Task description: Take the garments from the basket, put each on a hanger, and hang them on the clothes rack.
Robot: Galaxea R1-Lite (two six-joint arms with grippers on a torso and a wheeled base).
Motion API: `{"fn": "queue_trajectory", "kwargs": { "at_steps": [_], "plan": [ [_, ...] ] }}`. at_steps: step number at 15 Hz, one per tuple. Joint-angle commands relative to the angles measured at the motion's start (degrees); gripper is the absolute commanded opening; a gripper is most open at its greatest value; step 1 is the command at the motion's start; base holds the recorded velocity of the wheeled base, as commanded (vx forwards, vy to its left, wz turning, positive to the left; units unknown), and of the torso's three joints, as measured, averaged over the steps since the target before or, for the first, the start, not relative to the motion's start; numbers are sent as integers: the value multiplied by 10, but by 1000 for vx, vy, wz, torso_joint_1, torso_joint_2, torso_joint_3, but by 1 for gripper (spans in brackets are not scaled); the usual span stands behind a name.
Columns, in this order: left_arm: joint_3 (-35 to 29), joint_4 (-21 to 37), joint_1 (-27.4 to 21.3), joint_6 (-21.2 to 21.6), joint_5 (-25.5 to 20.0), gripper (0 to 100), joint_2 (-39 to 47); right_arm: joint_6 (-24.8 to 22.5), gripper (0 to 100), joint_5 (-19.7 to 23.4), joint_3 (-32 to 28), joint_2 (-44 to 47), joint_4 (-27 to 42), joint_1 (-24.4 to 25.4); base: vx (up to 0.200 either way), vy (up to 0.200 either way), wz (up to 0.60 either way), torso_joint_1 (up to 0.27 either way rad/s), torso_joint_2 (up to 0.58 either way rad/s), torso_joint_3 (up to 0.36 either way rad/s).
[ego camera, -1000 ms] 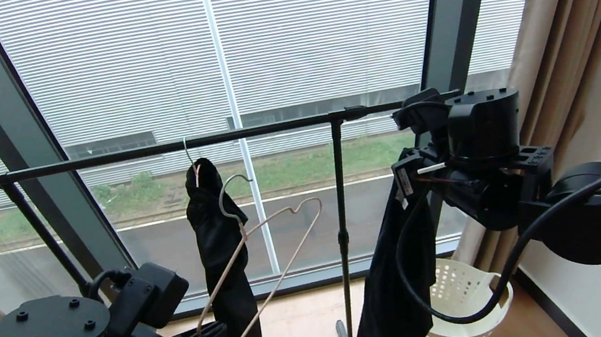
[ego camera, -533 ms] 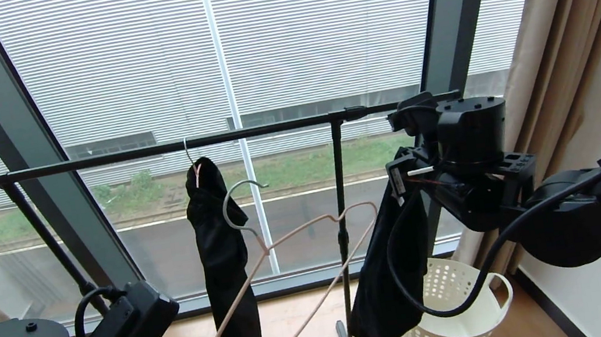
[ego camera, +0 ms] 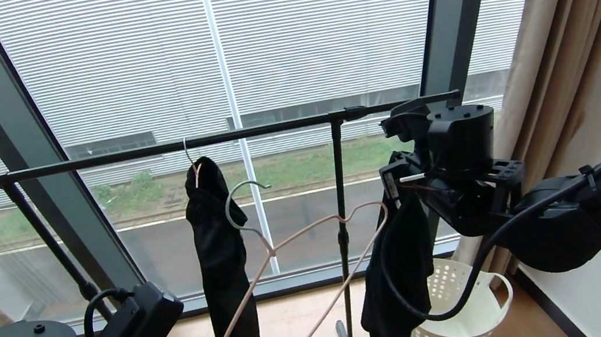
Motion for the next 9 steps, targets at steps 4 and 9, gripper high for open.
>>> {"fn": "queue_trajectory", "kwargs": {
  "at_steps": [4, 9],
  "plan": [
    [3, -3, -2, 0, 0, 0, 7, -2, 0, -1, 4, 17, -18, 4, 0, 0, 0, 0, 0, 0],
    [3, -26, -1, -19, 0, 0, 17, 0, 0, 1, 14, 14, -20, 33, 0, 0, 0, 0, 0, 0]
  ]
}}
